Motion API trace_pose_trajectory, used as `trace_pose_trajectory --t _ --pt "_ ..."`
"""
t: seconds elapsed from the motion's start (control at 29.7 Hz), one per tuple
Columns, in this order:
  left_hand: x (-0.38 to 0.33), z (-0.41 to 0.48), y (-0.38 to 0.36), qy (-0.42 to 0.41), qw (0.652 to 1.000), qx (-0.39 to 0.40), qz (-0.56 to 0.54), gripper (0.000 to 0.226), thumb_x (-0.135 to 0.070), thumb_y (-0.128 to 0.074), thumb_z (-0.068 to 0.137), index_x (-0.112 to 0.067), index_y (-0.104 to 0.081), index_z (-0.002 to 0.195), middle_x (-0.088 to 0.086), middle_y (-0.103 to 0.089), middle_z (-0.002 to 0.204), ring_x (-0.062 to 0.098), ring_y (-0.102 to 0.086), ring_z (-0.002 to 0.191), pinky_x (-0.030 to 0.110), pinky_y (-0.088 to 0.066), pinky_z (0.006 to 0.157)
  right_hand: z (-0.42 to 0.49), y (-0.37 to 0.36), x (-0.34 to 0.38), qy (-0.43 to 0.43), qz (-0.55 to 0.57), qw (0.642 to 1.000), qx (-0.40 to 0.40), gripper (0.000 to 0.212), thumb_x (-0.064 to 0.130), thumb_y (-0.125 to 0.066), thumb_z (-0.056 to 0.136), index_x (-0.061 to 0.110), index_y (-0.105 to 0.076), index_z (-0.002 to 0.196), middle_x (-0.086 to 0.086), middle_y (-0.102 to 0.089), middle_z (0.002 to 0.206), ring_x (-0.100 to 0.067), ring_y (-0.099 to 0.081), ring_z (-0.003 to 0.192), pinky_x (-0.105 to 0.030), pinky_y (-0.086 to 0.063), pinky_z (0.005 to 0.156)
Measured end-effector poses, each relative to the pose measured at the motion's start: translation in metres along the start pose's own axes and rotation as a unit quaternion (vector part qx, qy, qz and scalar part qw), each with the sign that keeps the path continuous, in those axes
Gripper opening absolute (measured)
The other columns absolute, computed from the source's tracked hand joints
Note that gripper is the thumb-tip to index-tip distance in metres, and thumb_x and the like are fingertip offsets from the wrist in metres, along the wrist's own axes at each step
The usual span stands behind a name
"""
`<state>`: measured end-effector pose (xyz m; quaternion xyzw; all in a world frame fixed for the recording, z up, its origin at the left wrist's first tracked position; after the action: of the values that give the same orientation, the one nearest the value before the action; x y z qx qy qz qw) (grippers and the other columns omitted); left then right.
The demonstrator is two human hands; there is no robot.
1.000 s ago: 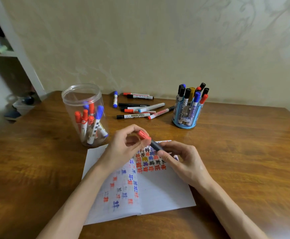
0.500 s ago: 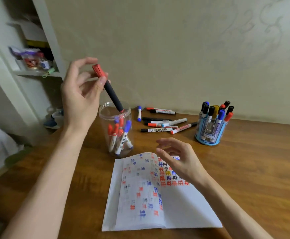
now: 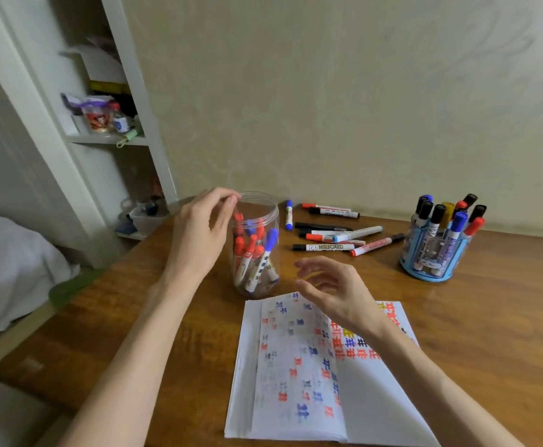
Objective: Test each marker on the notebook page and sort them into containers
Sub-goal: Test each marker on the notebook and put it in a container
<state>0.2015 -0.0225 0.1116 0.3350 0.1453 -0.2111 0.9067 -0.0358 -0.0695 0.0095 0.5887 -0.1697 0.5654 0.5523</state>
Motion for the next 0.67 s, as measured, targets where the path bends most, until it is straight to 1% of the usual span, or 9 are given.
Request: trace_pose_trajectory --t 0.1,0.17,0.24,0.34,0.4,0.47,0.57,0.64,0.67 --pt "0.004 -0.009 -0.011 -0.058 0.993 0.026 0.097 0.041 -0.036 -0.041 0.109 -0.011 -0.073 0.108 0.0 -0.069 0.112 0.014 -0.063 0.108 0.045 -0.051 0.095 0.001 0.004 -0.007 -0.011 -0.002 1.0 -0.004 0.031 0.031 -0.075 0.096 0.025 -0.07 0.126 0.011 -0.073 0.114 -0.001 -0.072 0.099 -0.027 -0.062 0.088" --pt "0.006 -0.015 -0.017 -0.064 0.992 0.041 0.105 0.046 -0.042 -0.038 0.108 -0.011 -0.071 0.111 0.003 -0.068 0.117 0.016 -0.059 0.119 0.043 -0.048 0.1 0.003 0.012 -0.011 -0.015 -0.012 1.0 -0.017 0.029 0.029 -0.075 0.097 0.026 -0.071 0.125 0.012 -0.073 0.112 -0.001 -0.072 0.098 -0.026 -0.062 0.087" --pt "0.009 -0.017 -0.023 -0.051 0.996 0.036 0.067 0.044 -0.044 -0.04 0.106 -0.012 -0.068 0.116 0.004 -0.064 0.127 0.016 -0.054 0.127 0.037 -0.043 0.105 0.006 0.025 -0.021 -0.027 -0.042 0.998 -0.047 0.027 0.026 -0.074 0.097 0.026 -0.071 0.125 0.011 -0.072 0.11 -0.002 -0.072 0.097 -0.023 -0.062 0.084" --pt "-0.001 -0.029 -0.024 -0.052 0.998 -0.043 0.013 0.034 -0.034 -0.054 0.103 -0.008 -0.067 0.12 0.007 -0.061 0.132 0.018 -0.052 0.13 0.033 -0.04 0.11 0.014 0.05 -0.041 -0.053 -0.105 0.988 -0.098 0.029 0.021 -0.072 0.098 0.025 -0.069 0.127 0.008 -0.071 0.114 -0.003 -0.068 0.1 -0.017 -0.059 0.079" --pt "-0.017 -0.043 -0.026 -0.063 0.992 -0.107 -0.019 0.024 -0.019 -0.064 0.098 -0.003 -0.069 0.115 0.01 -0.064 0.124 0.021 -0.056 0.122 0.034 -0.045 0.103 0.018 0.063 -0.055 -0.069 -0.151 0.978 -0.123 0.034 0.021 -0.071 0.099 0.025 -0.067 0.133 0.006 -0.07 0.123 -0.008 -0.066 0.111 -0.025 -0.058 0.09" --pt "-0.035 -0.057 -0.035 -0.07 0.988 -0.122 -0.065 0.017 -0.008 -0.069 0.094 -0.001 -0.07 0.11 0.01 -0.064 0.115 0.018 -0.058 0.112 0.029 -0.049 0.093 0.024 0.071 -0.065 -0.072 -0.215 0.965 -0.134 0.042 0.017 -0.068 0.099 0.024 -0.063 0.14 0.0 -0.064 0.138 -0.02 -0.06 0.129 -0.04 -0.053 0.107" --pt "-0.056 -0.069 -0.058 -0.056 0.983 -0.071 -0.16 0.015 -0.001 -0.069 0.093 -0.004 -0.07 0.108 0.003 -0.065 0.107 0.015 -0.064 0.101 0.026 -0.053 0.083 0.036 0.073 -0.078 -0.067 -0.306 0.945 -0.099 0.053 0.007 -0.059 0.101 0.019 -0.052 0.152 -0.008 -0.049 0.159 -0.028 -0.038 0.151 -0.051 -0.035 0.122" --pt "-0.066 -0.071 -0.074 -0.033 0.98 -0.018 -0.197 0.018 -0.004 -0.069 0.094 -0.009 -0.069 0.112 -0.005 -0.066 0.103 0.013 -0.065 0.097 0.027 -0.055 0.076 0.04 0.074 -0.089 -0.091 -0.337 0.934 -0.07 0.058 0.005 -0.053 0.102 0.02 -0.043 0.158 -0.007 -0.041 0.165 -0.029 -0.028 0.157 -0.056 -0.028 0.123" --pt "-0.07 -0.071 -0.081 -0.018 0.978 0.01 -0.209 0.02 -0.007 -0.069 0.095 -0.012 -0.069 0.115 -0.007 -0.066 0.103 0.012 -0.065 0.097 0.026 -0.056 0.073 0.04 0.074 -0.092 -0.098 -0.344 0.931 -0.066 0.059 0.005 -0.052 0.102 0.022 -0.043 0.158 -0.007 -0.042 0.164 -0.029 -0.03 0.156 -0.057 -0.028 0.122"
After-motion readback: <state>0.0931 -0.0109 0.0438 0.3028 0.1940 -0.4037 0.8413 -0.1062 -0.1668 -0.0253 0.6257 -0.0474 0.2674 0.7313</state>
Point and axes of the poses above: each hand's wrist, its own z-axis towards the middle knuckle, its own y-axis out of the back of the hand, x = y × z, the point moved 5 cm from there along z, towards the middle knuckle
